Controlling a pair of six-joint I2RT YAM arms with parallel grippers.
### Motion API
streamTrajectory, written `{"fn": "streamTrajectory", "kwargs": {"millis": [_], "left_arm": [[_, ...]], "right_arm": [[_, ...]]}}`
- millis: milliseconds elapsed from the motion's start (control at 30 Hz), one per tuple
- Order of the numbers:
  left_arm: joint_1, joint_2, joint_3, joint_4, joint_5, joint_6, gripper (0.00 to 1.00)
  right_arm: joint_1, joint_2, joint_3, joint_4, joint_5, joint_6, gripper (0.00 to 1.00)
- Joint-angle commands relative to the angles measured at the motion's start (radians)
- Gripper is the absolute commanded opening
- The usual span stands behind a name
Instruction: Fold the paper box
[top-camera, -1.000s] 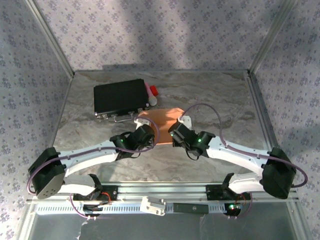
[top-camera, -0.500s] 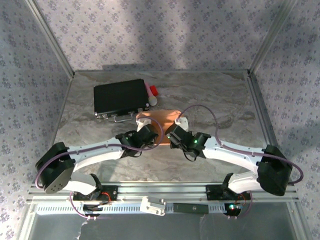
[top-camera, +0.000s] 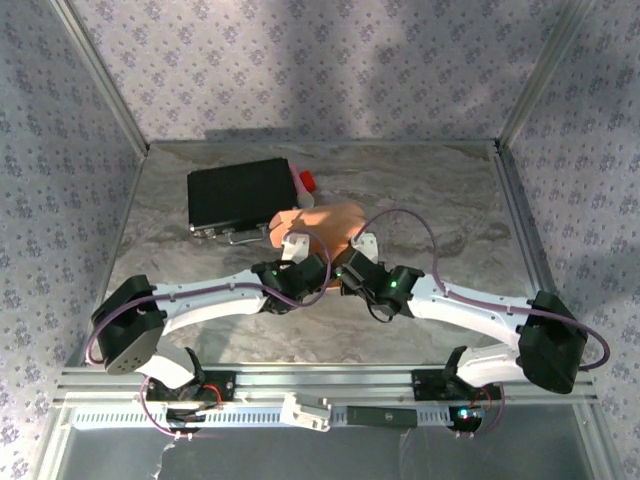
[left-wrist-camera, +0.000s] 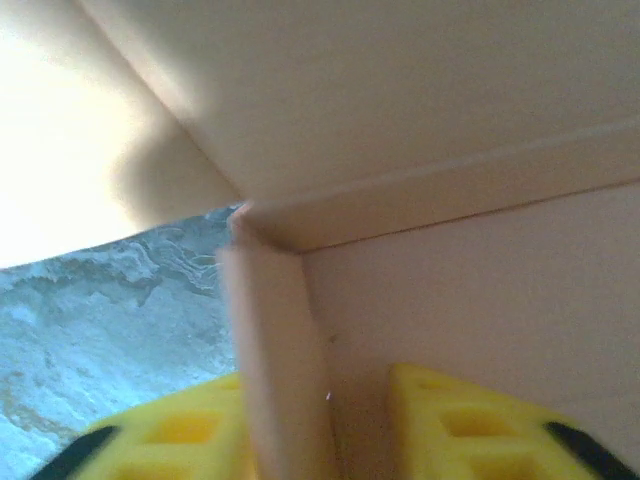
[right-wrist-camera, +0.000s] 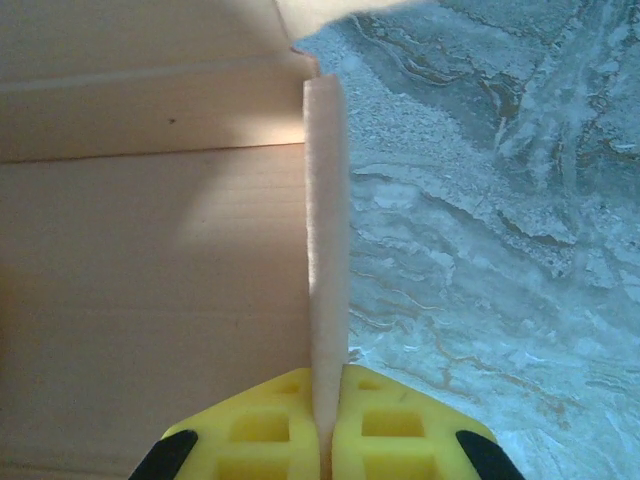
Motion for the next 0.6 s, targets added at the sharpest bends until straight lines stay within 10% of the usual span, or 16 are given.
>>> {"fn": "streamTrajectory", "kwargs": {"millis": [0,333,567], "left_arm": [[-0.042,-0.045,0.041,0.009,0.002,0.066,0.5],[0.036,-0.139,0.016,0.035,0.111,0.135,0.51],[0.045,-0.114,0.015,0.055,0.077,0.157,0.18]], "right_arm": [[0.042,0.012,0.0,0.047,-0.004,0.007,0.0],[0.042,0.017,0.013,0.049,-0.012,0.004,0.0],[0.044,0.029,0.038,0.022,-0.021,0.015,0.0]]}}
